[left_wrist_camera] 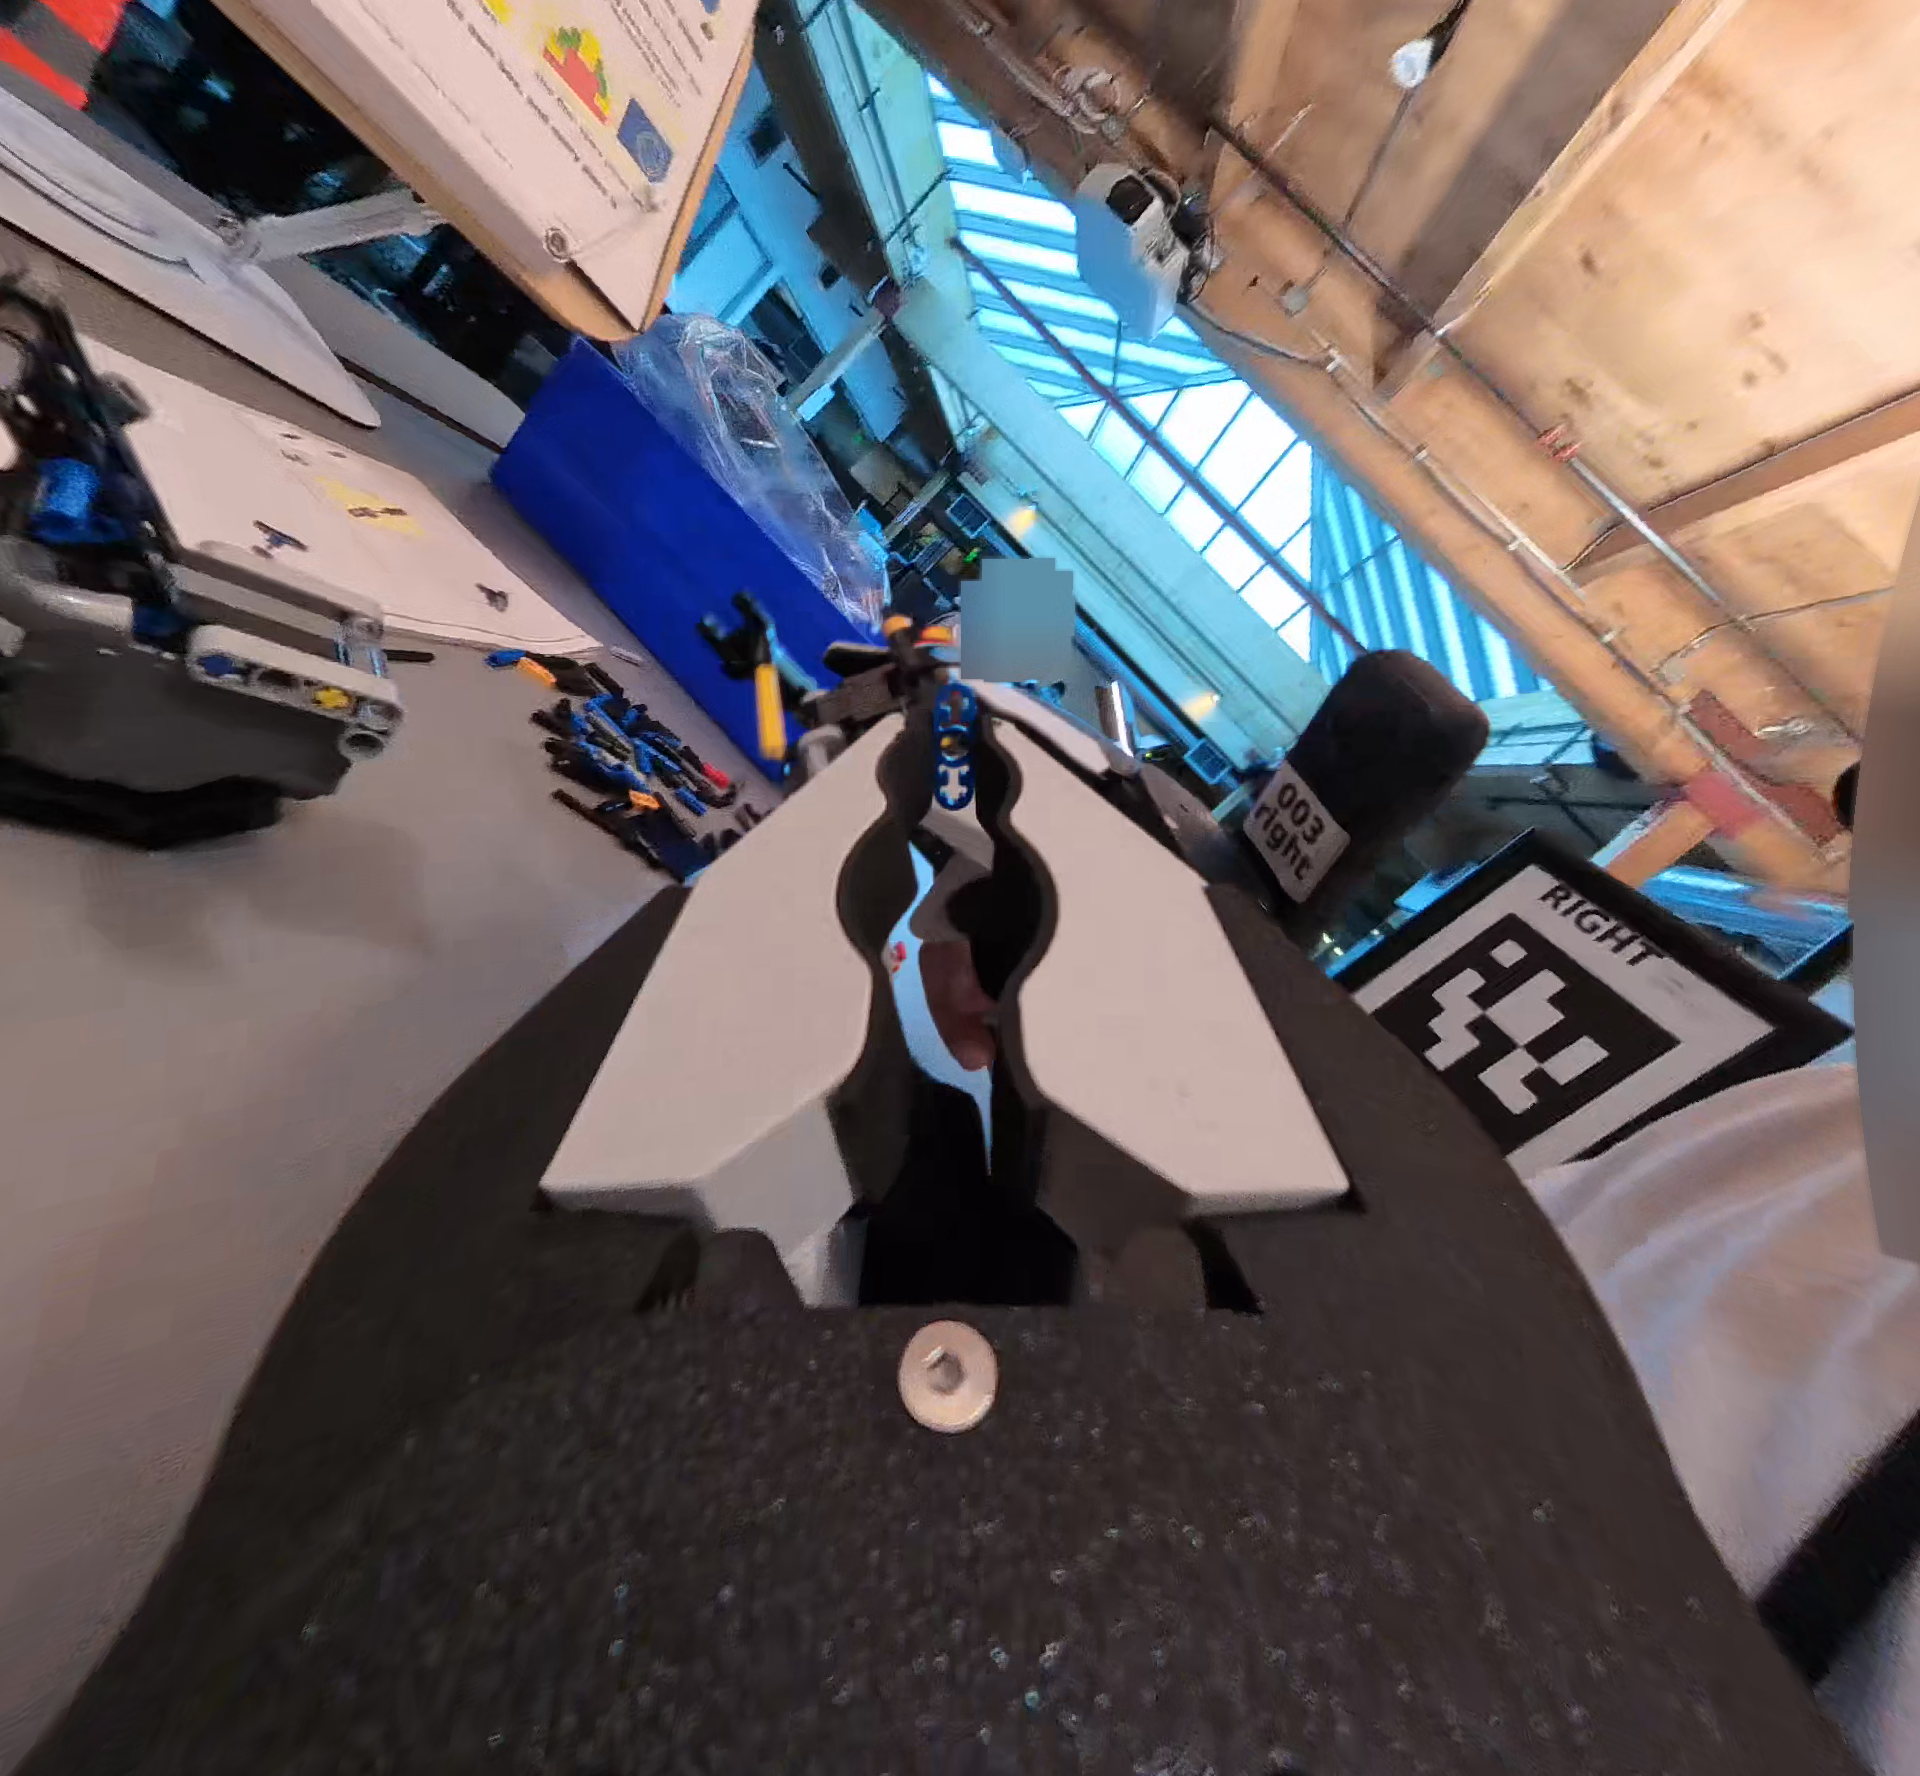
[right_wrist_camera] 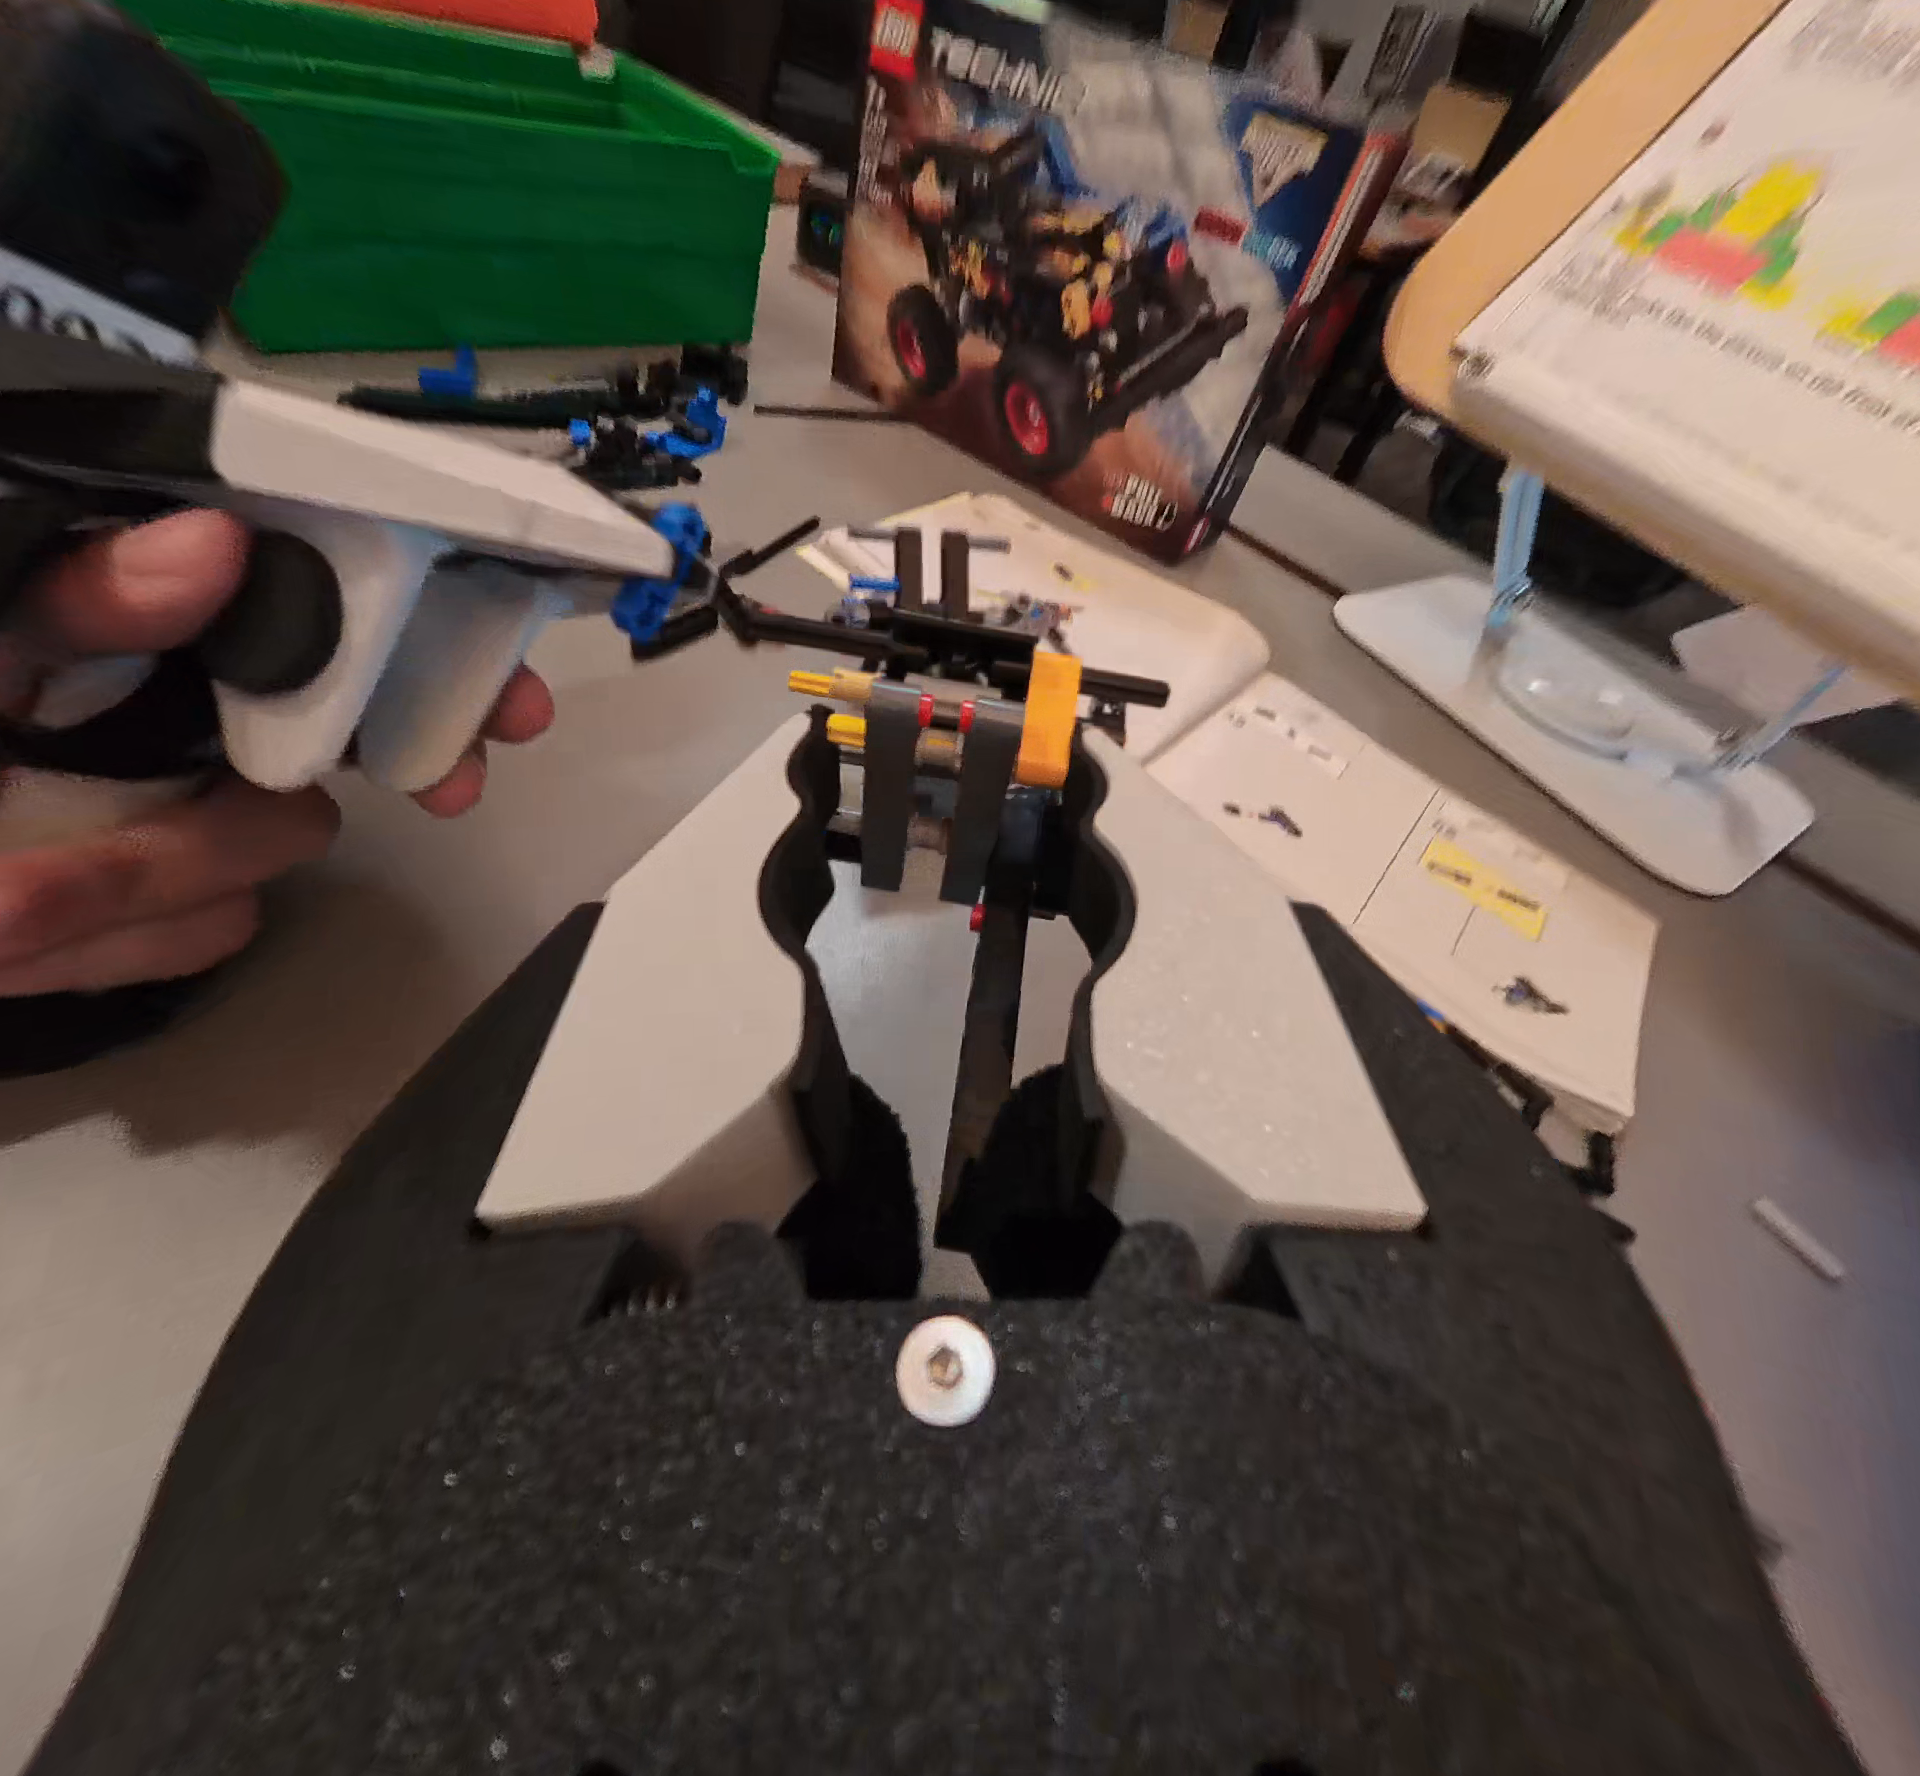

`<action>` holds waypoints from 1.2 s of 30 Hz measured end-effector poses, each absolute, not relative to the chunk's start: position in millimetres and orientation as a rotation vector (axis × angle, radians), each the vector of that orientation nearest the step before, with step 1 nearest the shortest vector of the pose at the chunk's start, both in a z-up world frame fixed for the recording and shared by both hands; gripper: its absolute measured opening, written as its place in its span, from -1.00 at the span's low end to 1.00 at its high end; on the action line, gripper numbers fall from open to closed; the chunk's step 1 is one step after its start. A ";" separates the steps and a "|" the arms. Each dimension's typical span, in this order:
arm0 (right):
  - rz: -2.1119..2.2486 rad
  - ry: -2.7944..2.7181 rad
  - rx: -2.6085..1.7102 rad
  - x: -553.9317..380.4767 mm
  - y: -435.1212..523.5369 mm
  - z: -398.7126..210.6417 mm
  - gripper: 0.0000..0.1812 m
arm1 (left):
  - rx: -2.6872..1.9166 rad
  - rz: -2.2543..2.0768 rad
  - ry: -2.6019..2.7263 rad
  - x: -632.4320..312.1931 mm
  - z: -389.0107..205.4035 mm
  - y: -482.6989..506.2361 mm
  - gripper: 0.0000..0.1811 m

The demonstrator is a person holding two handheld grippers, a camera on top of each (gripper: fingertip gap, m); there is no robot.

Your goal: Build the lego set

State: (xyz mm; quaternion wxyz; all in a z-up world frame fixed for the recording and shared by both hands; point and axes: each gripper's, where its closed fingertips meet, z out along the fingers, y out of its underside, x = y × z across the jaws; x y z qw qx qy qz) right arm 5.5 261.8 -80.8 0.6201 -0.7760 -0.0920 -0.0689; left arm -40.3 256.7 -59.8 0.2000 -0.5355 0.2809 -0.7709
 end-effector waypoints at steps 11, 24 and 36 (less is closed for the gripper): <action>-0.251 -0.214 -1.676 4.5 252.7 -67.2 -0.54 | -1.421 -2.207 0.844 -31.9 -55.7 237.3 -0.93; -0.365 -0.217 -1.651 12.7 249.2 -65.1 -0.53 | -1.475 -2.289 0.768 -22.2 -56.9 233.7 -0.93; -0.549 -0.301 -1.524 4.5 239.6 -48.4 -0.53 | -1.470 -2.662 0.585 -30.2 -47.3 228.1 -0.94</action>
